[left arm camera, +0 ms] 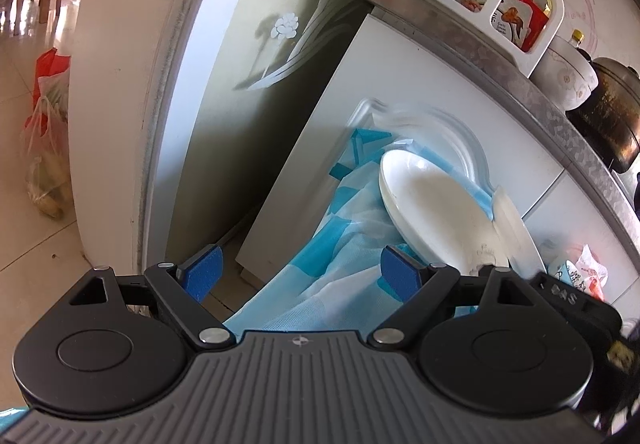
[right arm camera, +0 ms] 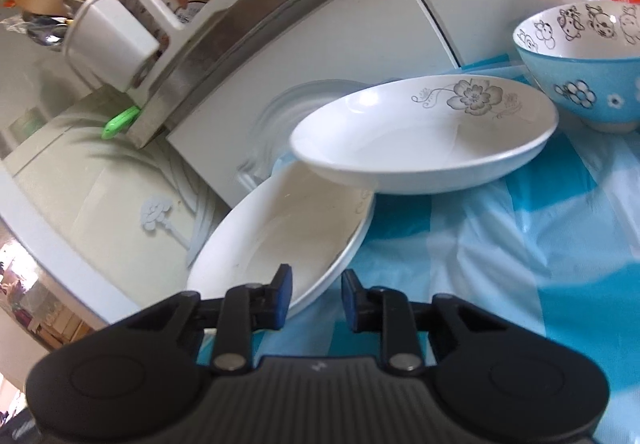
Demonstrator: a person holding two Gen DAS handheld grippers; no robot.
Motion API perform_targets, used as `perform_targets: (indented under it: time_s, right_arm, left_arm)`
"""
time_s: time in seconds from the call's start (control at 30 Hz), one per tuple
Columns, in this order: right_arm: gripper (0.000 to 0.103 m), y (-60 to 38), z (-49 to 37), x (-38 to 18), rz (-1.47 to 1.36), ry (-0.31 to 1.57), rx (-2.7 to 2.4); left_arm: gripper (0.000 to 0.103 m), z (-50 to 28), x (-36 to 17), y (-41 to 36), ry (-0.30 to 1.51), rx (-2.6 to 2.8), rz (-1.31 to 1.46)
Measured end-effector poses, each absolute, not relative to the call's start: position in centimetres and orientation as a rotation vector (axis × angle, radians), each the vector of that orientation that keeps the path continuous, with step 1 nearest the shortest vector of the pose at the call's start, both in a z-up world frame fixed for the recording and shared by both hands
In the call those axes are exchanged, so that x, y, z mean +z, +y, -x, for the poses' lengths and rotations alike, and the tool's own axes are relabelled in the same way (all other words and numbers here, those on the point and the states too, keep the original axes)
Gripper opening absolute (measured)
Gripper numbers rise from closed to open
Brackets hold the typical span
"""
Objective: Organize plates and bowls
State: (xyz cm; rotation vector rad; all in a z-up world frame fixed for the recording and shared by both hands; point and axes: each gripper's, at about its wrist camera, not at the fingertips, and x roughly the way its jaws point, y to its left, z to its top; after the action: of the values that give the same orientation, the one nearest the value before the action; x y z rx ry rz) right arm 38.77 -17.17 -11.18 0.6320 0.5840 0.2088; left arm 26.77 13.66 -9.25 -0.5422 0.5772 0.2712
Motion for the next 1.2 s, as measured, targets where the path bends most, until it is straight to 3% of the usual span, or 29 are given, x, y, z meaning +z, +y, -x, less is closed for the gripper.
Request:
perform_targets:
  time_s: [0.07, 0.1, 0.27, 0.4, 0.63, 0.77, 0.93, 1.2]
  right_arm:
    - [0.013, -16.9, -37.0, -10.5, -0.620, 0.548, 0.212]
    - [0.000, -16.7, -36.0, -10.0, -0.598, 0.534, 0.219]
    - [0.003, -16.7, -32.8, -9.4, -0.579, 0.540, 0.228]
    - [0.038, -19.0, -32.2, -9.3, -0.625, 0.503, 0.158]
    - [0.076, -24.1, -33.5, -10.8, -0.958, 0.415, 0.090]
    - [0.080, -25.0, -35.3, -12.1, -1.106, 0.380, 0.117]
    - [0.089, -24.4, -37.0, -11.9, -1.102, 0.339, 0.114]
    - [0.094, -23.1, -34.2, -11.0, -1.008, 0.351, 0.080]
  left_arm:
    - [0.103, -26.7, -9.2, 13.6, 0.575, 0.267, 0.545]
    - [0.103, -26.7, -9.1, 13.6, 0.572, 0.265, 0.546]
    - [0.103, -26.4, -9.1, 13.4, 0.571, 0.256, 0.543]
    - [0.103, -26.3, -8.8, 13.2, 0.566, 0.239, 0.539]
    - [0.103, -26.2, -8.6, 12.3, 0.567, 0.198, 0.507]
    - [0.103, -26.2, -8.5, 11.8, 0.570, 0.185, 0.500]
    - [0.103, -26.4, -8.6, 11.2, 0.575, 0.166, 0.479]
    - [0.103, -26.7, -5.9, 10.4, 0.544, 0.168, 0.427]
